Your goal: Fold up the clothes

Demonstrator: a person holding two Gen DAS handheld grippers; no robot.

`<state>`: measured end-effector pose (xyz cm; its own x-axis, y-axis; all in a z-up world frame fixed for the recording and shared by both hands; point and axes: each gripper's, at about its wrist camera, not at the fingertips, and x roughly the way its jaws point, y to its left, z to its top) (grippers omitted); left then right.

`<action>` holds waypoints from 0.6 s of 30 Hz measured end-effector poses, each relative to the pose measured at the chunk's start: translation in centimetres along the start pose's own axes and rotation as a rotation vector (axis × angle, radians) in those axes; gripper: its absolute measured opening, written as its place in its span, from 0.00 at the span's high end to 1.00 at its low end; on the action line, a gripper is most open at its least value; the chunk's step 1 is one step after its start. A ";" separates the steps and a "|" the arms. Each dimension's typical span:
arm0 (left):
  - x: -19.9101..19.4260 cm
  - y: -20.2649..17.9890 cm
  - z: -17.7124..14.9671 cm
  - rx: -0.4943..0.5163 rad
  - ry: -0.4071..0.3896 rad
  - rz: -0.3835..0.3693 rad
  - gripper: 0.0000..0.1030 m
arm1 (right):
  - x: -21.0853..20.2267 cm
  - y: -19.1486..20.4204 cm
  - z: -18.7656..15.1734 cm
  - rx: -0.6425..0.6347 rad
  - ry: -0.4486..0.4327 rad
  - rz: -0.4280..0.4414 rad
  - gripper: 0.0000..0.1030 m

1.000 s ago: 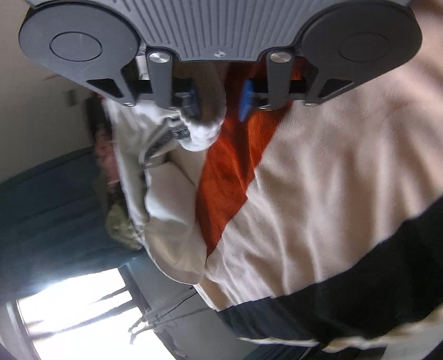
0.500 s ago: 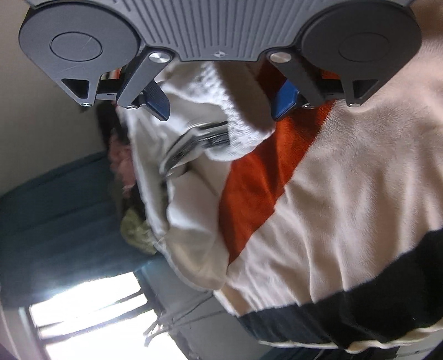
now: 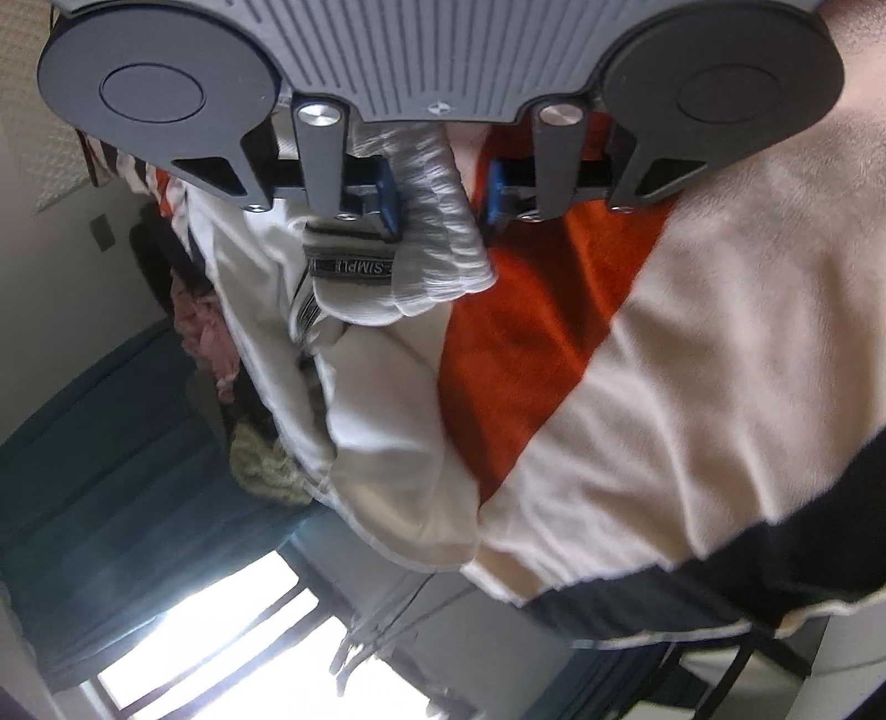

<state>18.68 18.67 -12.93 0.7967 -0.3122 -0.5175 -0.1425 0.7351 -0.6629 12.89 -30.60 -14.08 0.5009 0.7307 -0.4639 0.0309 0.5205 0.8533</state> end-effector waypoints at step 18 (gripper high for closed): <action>-6.7 2.4 15.2 0.077 -0.153 0.238 0.78 | 11.9 13.5 -9.5 -0.238 0.005 0.076 0.76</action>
<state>21.92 31.67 -2.87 0.8264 -0.0348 -0.5619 -0.2962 0.8220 -0.4865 11.04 -10.68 -10.39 0.4897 0.7736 -0.4021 -0.2117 0.5529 0.8059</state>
